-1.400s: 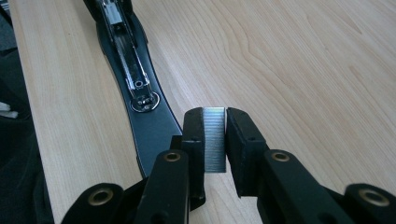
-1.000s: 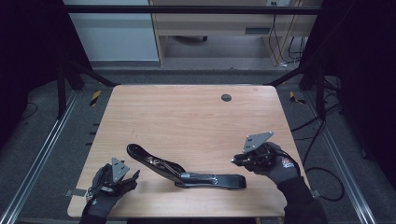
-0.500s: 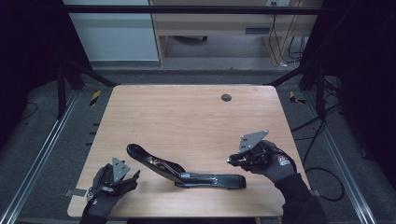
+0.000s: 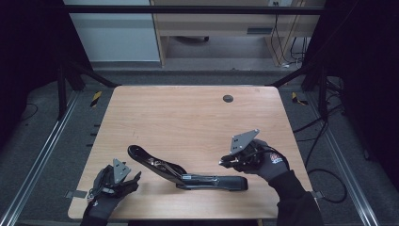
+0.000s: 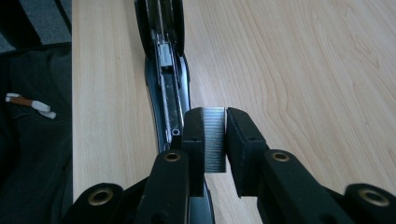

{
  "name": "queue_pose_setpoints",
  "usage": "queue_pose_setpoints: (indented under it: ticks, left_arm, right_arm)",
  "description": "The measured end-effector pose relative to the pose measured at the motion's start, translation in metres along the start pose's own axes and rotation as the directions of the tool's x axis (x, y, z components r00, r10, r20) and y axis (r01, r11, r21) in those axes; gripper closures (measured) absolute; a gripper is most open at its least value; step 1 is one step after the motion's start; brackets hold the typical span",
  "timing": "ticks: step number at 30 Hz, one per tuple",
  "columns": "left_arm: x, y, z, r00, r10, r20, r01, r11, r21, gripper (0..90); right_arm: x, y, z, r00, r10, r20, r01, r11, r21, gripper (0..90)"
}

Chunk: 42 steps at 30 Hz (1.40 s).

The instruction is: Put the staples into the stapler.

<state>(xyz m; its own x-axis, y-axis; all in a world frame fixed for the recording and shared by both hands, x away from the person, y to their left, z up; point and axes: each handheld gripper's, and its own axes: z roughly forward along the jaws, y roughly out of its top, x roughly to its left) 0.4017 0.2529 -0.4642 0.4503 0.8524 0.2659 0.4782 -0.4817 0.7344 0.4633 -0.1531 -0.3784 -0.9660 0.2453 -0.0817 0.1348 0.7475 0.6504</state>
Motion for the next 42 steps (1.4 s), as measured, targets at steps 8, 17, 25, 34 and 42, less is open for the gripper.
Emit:
queue_pose_setpoints:
  ticks: [8, 17, 25, 34, 42]
  left_arm:
    - [0.000, 0.000, 0.000, 1.0000, -0.001, -0.001, 0.001, 1.0000, 0.002, 33.5]
    - [0.000, 0.000, 0.001, 1.0000, 0.001, -0.001, -0.001, 1.0000, 0.003, 33.5]
    - [-0.001, 0.000, 0.000, 1.0000, 0.002, 0.006, -0.002, 1.0000, 0.001, 33.3]
    - [-0.001, 0.000, 0.000, 0.9999, 0.001, 0.016, -0.001, 1.0000, -0.006, 33.4]
    - [-0.001, 0.000, 0.000, 0.9999, -0.005, 0.016, 0.006, 0.9999, -0.009, 33.4]
  right_arm:
    - [0.002, 0.009, 0.008, 0.9992, -0.028, -0.030, 0.028, 1.000, 0.001, 78.2]
    - [0.003, 0.015, 0.018, 0.9973, -0.047, -0.056, 0.048, 0.999, 0.014, 78.2]
    - [0.004, 0.018, 0.026, 0.9968, -0.042, -0.068, 0.045, 0.998, 0.038, 78.2]
    - [0.004, 0.017, 0.037, 0.9966, -0.030, -0.077, 0.035, 0.997, 0.066, 78.2]
    - [0.004, 0.017, 0.043, 0.9955, -0.024, -0.091, 0.030, 0.998, 0.059, 78.2]
